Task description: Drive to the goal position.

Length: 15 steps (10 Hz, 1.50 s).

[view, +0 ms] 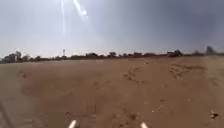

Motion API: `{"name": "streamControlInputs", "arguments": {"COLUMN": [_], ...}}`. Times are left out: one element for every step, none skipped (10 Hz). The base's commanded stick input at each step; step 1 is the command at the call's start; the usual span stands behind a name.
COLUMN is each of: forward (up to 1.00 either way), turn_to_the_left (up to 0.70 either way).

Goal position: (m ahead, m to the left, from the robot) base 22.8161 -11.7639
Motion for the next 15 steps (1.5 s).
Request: {"name": "streamControlInputs", "arguments": {"forward": [0.50,0.50,0.50,0.50,0.50,0.50,0.50,0.50,0.50,0.50,0.50,0.50,0.50,0.50,0.50], "turn_to_the_left": [0.00,0.00,0.00,0.00,0.00,0.00,0.00,0.00,0.00,0.00,0.00,0.00,0.00,0.00,0.00]}}
